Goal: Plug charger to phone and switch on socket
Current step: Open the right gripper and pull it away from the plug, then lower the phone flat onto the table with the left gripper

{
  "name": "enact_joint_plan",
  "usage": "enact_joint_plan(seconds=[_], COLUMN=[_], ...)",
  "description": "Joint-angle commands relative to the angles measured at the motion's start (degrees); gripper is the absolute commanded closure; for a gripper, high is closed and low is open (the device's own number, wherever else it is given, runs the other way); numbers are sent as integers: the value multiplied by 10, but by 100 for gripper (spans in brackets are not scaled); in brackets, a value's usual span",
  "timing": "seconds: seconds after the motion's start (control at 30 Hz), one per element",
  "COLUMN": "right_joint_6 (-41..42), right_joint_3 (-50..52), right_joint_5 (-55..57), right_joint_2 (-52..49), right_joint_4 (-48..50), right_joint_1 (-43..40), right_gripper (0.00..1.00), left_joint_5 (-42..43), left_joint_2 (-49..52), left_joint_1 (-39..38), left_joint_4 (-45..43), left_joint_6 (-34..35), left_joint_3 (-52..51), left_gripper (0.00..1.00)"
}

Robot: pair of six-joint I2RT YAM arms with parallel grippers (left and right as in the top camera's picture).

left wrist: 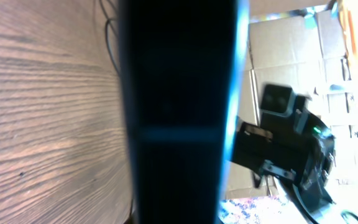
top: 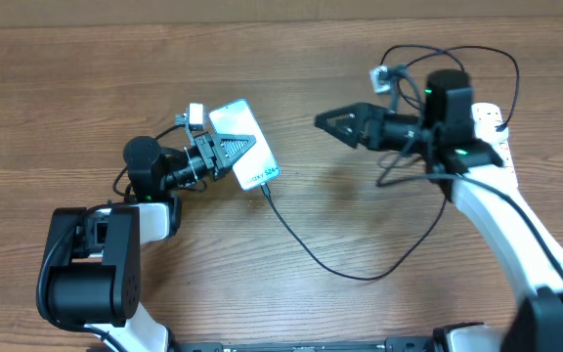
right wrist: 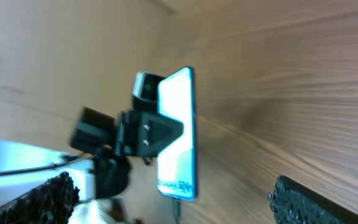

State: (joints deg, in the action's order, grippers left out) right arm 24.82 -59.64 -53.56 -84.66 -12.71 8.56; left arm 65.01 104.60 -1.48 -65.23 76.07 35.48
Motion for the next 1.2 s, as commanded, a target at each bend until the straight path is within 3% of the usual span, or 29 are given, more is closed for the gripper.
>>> enact_joint_plan(seconds=[0.0, 0.17, 0.3, 0.43, 0.57, 0.67, 0.8, 0.9, 1.0, 1.17], right_joint_6=[-130, -134, -143, -145, -145, -145, -148, -160, -160, -160], right_joint_3=[-4, -4, -4, -4, -4, -4, -4, -4, -4, -4], right_joint_5=[158, 311, 321, 321, 321, 321, 321, 322, 325, 325], right_joint_2=[59, 109, 114, 114, 114, 114, 114, 114, 114, 114], right_joint_4=[-83, -189, -218, -233, -241, -243, -247, -251, -253, -253], right_joint_1=[-2, -2, -2, -2, -2, -2, -2, -2, -2, -2], right_gripper=[0, 0, 0, 0, 0, 0, 0, 0, 0, 0], left_joint_5=[9, 9, 9, 9, -1, -49, -202, -315, -339, -341], left_joint_2=[-12, -12, -12, -12, -12, -12, -12, -12, -12, -1], left_joint_1=[-1, -12, -37, -67, -98, -120, -139, -143, -137, -118], left_joint_4=[19, 40, 60, 141, 280, 445, 718, 842, 864, 829], left_joint_6=[-44, -73, -95, -150, -242, -349, -509, -583, -618, -617], left_joint_3=[-1, 3, 26, 66, 120, 175, 260, 308, 326, 327], left_gripper=[96, 96, 96, 96, 96, 96, 96, 96, 96, 96])
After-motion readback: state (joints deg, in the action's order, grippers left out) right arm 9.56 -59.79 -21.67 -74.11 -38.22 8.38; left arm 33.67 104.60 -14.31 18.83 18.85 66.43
